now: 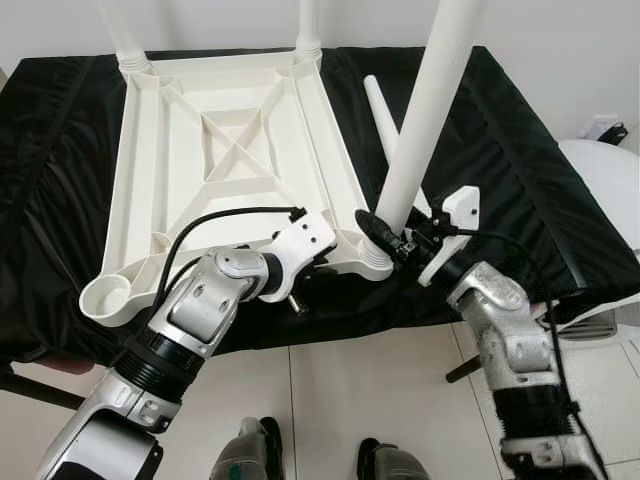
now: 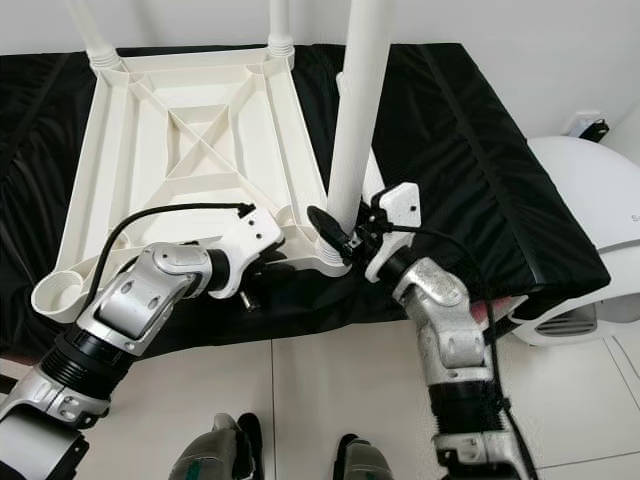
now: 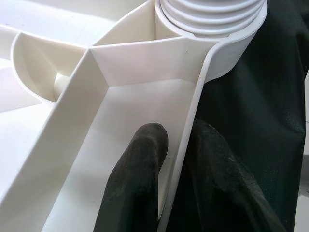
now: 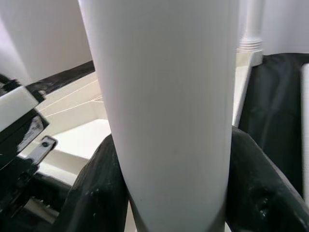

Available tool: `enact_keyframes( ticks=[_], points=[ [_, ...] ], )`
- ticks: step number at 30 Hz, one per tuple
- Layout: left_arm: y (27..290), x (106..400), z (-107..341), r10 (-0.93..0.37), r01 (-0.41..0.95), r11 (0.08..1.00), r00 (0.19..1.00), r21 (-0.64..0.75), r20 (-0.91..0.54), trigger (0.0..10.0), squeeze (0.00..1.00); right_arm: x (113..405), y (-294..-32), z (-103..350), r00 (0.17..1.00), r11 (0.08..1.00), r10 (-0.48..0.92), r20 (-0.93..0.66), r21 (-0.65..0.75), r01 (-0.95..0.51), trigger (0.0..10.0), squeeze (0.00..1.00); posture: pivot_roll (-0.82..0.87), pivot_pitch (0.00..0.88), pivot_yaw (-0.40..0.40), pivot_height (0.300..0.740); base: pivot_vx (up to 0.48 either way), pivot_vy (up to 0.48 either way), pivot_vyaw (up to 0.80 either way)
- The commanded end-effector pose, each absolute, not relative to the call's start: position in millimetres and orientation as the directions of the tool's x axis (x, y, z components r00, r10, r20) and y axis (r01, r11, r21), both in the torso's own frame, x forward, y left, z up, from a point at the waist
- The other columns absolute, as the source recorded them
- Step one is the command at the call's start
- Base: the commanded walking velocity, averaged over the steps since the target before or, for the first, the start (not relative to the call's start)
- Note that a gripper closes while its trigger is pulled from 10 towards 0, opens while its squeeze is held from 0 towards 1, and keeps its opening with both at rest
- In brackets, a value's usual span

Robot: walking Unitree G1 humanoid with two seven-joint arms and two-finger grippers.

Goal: Building children table

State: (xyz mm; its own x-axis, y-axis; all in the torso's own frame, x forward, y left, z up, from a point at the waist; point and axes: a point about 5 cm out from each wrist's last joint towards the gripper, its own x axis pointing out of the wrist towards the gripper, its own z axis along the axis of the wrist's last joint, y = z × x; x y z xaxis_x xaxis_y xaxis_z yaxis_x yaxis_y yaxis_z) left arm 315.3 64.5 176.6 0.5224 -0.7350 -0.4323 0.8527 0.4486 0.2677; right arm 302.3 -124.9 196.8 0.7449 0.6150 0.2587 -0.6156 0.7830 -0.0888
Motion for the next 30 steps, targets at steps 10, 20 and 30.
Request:
enact_keyframes(
  ticks=[10, 20, 30],
  points=[
    [56.8, 309.7, 181.4, -0.763, 0.858, 0.433, 0.512, 0.276, -0.395, 10.0, 0.0, 293.4, -93.9, 189.5, 0.843, 0.885, 0.462, 0.276, -0.077, -0.46, 10.0, 0.0, -0.05, 0.136, 0.009, 0.74, 0.0, 0.0, 0.0],
    [58.3, 309.4, 181.6, -0.76, 0.857, 0.434, 0.514, 0.278, -0.397, 10.0, 0.0, 292.5, -81.6, 186.8, 0.947, 0.986, 0.161, 0.279, -0.016, -0.164, 10.0, 0.0, -0.04, 0.137, 0.007, 0.74, 0.0, 0.0, 0.0],
    [58.8, 309.2, 181.4, -0.76, 0.859, 0.431, 0.511, 0.277, -0.401, 10.0, 0.0, 293.6, -84.6, 183.8, 0.961, 0.99, 0.114, 0.254, 0.051, -0.131, 10.0, 1.0, -0.04, 0.141, 0.014, 0.74, 0.0, 0.0, 0.0]
  ],
)
